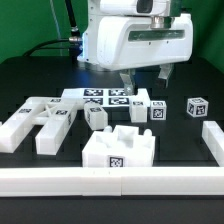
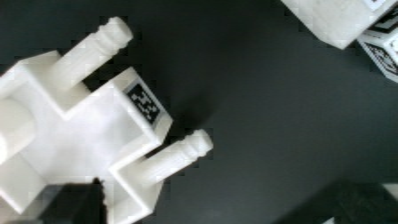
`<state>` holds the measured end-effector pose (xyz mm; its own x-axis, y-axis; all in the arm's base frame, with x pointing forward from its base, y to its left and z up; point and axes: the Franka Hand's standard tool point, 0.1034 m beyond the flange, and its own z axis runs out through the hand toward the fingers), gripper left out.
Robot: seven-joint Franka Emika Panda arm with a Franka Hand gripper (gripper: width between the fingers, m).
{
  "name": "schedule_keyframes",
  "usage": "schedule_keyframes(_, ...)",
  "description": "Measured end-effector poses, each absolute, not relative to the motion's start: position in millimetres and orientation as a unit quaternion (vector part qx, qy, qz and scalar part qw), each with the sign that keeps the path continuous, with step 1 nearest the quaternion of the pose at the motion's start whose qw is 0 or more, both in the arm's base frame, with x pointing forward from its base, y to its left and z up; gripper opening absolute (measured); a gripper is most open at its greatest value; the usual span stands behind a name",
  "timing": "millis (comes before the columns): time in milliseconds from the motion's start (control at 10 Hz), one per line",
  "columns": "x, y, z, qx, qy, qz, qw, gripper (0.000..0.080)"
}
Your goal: Assemble chair
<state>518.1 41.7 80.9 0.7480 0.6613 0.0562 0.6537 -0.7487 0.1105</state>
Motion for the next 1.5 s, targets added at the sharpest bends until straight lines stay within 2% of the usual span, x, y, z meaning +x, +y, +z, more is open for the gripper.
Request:
schedule_keyframes(400,518,42,80.3,0.934,0.351,0.045,0.041,0.0649)
schedule_keyframes(500,517,40,79.2,0.938,0.342,0.039,0.038,0.0649)
schedule_keyframes(600,518,32,78.3,0.955,0.297,0.01,0.022,0.0649)
schedule_keyframes(700,529,29,77.9,0.96,0.279,0.004,0.014,0.0649)
schedule_keyframes(900,552,16,74.5,0.958,0.286,0.015,0.013,0.0649)
schedule_keyframes(1400,549,17,72.4,0.962,0.274,0.01,0.011,0.0649)
schedule_keyframes(1500,553,15,73.9,0.978,0.209,-0.01,0.0,0.0649)
